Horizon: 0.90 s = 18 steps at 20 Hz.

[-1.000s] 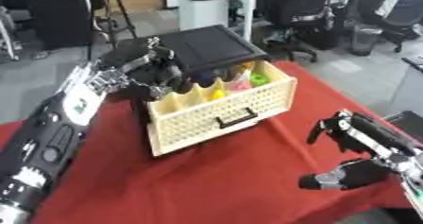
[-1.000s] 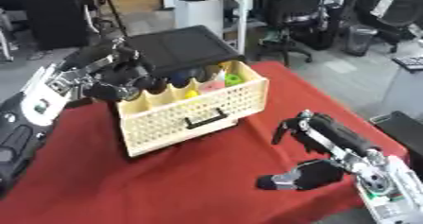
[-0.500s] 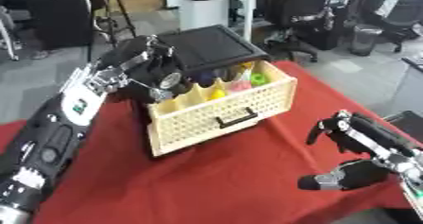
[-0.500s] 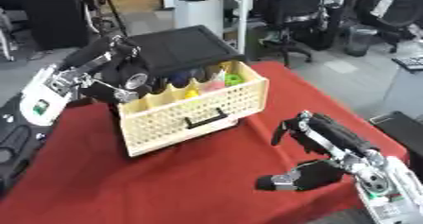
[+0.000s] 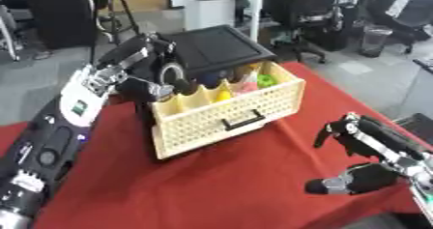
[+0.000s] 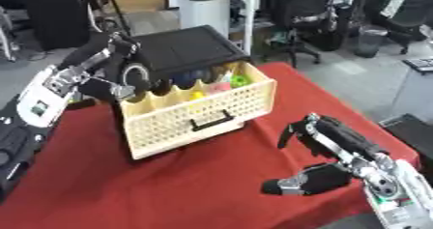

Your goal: Pick up objects from table and place into drawer.

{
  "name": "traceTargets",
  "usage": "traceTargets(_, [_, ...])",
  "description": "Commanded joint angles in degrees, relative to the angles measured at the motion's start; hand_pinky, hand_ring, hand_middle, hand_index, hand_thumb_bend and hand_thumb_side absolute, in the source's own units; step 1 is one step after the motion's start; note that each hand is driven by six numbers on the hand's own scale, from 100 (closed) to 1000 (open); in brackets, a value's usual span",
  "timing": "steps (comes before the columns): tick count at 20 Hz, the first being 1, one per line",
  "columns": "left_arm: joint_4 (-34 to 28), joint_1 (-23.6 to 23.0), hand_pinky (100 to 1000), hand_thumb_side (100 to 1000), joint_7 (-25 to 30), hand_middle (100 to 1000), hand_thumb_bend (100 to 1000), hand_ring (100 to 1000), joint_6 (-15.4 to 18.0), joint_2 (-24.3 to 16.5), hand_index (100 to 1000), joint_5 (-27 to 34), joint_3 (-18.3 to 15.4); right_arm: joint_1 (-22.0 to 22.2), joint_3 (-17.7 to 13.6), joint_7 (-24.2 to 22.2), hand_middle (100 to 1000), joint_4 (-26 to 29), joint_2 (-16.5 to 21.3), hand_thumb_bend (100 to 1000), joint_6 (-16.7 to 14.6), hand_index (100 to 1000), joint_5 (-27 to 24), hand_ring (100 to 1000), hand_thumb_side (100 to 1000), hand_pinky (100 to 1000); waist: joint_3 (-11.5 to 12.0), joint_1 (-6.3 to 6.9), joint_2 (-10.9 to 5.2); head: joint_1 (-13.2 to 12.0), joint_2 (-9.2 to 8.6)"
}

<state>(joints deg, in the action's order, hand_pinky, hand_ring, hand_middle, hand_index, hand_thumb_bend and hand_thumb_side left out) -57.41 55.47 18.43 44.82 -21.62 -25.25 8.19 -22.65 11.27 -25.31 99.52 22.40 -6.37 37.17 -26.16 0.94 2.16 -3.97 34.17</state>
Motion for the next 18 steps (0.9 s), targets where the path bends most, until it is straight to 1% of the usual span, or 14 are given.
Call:
traceTargets(1, [-1.0, 1.0, 214, 617, 7.0, 363, 387, 394, 6.5, -1.0, 611, 0.9, -0.7, -0.7, -0.5, 0.0, 100, 0.6, 0.5, 889, 0.0, 602, -0.4, 100, 706, 319, 0.1, -0.44, -0.47, 0.1, 0.12])
traceTargets(2, [-1.0, 1.0, 245, 660, 7.1, 376, 413, 409, 6.5, -1.0, 618, 0.9, -0.7, -0.7, -0.5, 0.0, 100, 0.6, 0.5, 889, 0.0, 602, -0.4, 100, 706, 319, 0.1, -0.44, -0.46, 0.1, 0.11])
traceTargets(3, [-1.1, 1.0, 253, 676, 7.2, 382, 422, 415, 6.6, -1.0, 621, 1.0, -0.7, -0.7, -0.5, 0.0, 100, 0.6, 0.5, 889, 0.0, 602, -0.4, 100, 706, 319, 0.0, -0.43, -0.45, 0.1, 0.10])
traceTargets(6, [-1.0, 0.8, 254, 681, 7.2, 381, 413, 414, 6.9, -0.9, 620, 0.8, -0.7, -0.6, -0.5, 0.0, 100, 0.6, 0.6, 889, 0.0, 602, -0.4, 100, 704, 320, 0.0, -0.37, -0.40, 0.2, 0.11])
traceTargets(9, [-1.0, 0.8, 251, 663, 7.1, 377, 399, 410, 6.8, -1.0, 618, 0.8, -0.8, -0.6, -0.5, 0.0, 100, 0.7, 0.6, 889, 0.0, 602, -0.4, 100, 704, 320, 0.0, -0.36, -0.38, 0.2, 0.16])
traceTargets(10, [-1.0, 0.8, 249, 656, 7.2, 375, 373, 408, 6.8, -1.0, 617, 0.9, -0.8, -0.6, -0.5, 0.0, 100, 0.7, 0.6, 889, 0.0, 602, -0.4, 100, 704, 321, 0.1, -0.37, -0.38, 0.3, 0.15])
traceTargets(14, [-1.6, 0.7, 252, 568, 7.4, 377, 315, 410, 6.2, -1.6, 619, 2.2, -0.8, -0.5, -0.5, 0.0, 100, 0.6, 0.6, 889, 0.0, 602, -0.5, 100, 704, 319, 0.5, -0.54, -0.46, 0.4, 0.16])
traceTargets(17, [-3.3, 0.5, 249, 501, 7.3, 376, 240, 406, 4.5, -2.9, 618, 5.3, -0.9, -0.6, -0.6, 0.1, 100, 0.8, 0.6, 890, 0.1, 600, -0.6, 100, 710, 316, 1.2, -0.86, -0.62, 0.6, 0.33])
traceTargets(18, [-4.0, 0.3, 249, 492, 7.4, 376, 220, 405, 3.6, -3.4, 618, 6.7, -1.0, -0.8, -0.5, 0.1, 100, 0.8, 0.6, 890, 0.1, 600, -0.7, 100, 712, 314, 1.6, -1.00, -0.68, 0.7, 0.43])
